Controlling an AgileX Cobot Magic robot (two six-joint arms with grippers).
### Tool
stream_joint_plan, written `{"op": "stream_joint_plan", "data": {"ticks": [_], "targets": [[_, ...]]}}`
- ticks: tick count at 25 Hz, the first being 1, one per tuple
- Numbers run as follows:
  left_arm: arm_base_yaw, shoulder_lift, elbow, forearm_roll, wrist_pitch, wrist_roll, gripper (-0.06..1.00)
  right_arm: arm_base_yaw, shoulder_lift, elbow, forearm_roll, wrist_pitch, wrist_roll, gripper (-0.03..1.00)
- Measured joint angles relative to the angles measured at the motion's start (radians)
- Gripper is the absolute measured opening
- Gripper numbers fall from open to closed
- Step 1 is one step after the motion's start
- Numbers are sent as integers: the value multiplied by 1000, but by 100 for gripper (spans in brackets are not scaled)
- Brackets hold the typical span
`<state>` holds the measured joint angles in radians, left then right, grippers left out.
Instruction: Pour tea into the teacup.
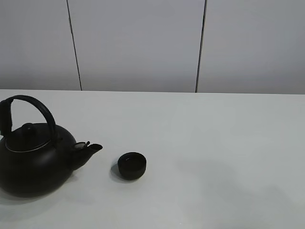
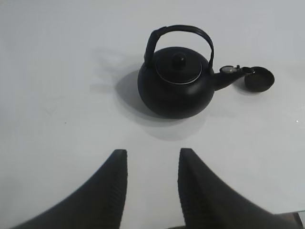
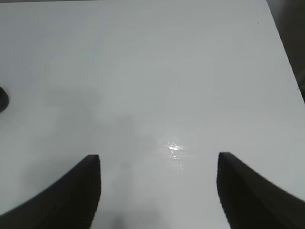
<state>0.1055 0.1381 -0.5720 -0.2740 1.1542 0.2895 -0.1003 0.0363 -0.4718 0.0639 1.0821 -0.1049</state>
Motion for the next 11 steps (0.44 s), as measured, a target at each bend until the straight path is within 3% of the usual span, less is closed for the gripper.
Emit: {"op": "stream_joint_plan", "data": {"ticks": [11], "targets": [[0, -154, 80, 28, 0, 3, 27, 0, 0, 0, 1, 0, 0, 47]]}}
